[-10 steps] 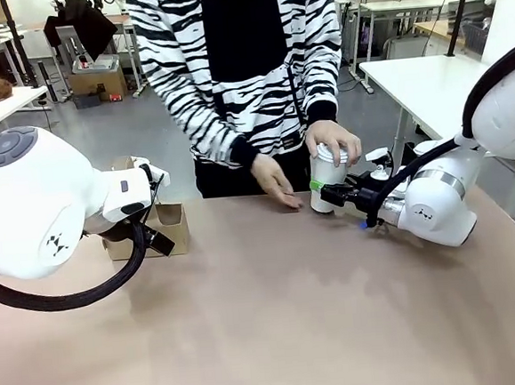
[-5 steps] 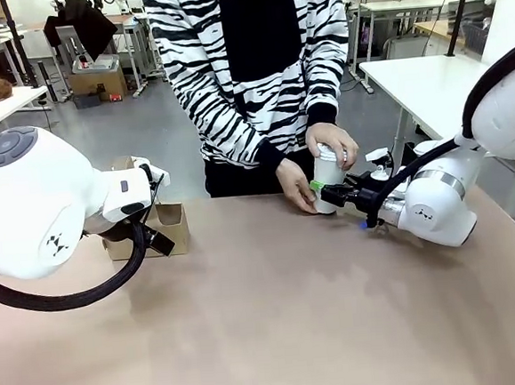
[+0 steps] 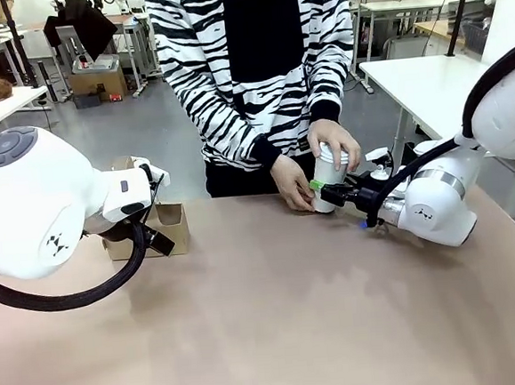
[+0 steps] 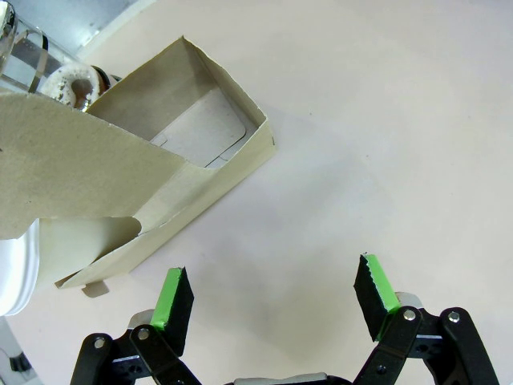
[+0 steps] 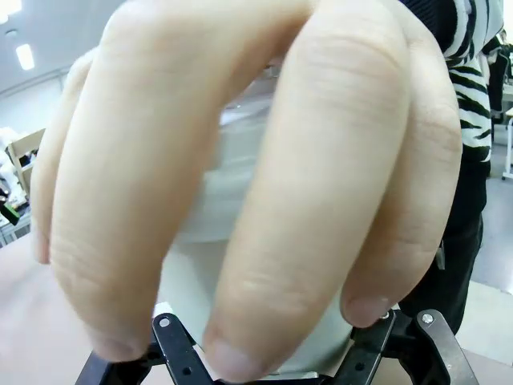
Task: Pour a drink into a cup and package it in a carrier.
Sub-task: When a person places the Paper Cup Lid on the 600 ml Paper Cup , lift the 600 ml Paper Cup, then position the Cup Carrier in the center of the table.
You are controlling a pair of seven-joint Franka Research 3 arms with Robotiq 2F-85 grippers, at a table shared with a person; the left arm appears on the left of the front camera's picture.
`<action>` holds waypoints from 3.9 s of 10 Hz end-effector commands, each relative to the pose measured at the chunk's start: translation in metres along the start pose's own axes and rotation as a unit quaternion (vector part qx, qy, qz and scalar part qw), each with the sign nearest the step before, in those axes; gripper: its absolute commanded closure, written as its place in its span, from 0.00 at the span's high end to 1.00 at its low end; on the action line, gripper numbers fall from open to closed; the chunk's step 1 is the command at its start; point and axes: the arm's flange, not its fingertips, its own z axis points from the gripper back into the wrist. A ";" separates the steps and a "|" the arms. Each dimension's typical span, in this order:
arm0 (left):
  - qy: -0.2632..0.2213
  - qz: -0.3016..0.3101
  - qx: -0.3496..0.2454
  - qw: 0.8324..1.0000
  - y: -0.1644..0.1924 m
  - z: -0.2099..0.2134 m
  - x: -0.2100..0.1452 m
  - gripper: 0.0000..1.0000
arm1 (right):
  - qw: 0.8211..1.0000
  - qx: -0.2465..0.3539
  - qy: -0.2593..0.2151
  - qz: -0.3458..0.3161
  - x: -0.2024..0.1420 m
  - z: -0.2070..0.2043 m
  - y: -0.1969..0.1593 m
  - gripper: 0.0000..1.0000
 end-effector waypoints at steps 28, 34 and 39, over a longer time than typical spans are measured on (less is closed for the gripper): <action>-0.001 0.000 -0.001 1.000 0.000 0.000 0.000 1.00 | 0.996 0.060 0.054 0.046 0.307 0.123 0.121 0.81; -0.001 0.000 -0.001 1.000 0.000 0.000 0.000 1.00 | 0.996 0.060 0.054 0.046 0.307 0.123 0.121 0.81; 0.008 0.010 0.006 1.000 0.003 0.015 0.017 1.00 | 0.996 0.060 0.054 0.046 0.307 0.123 0.121 0.81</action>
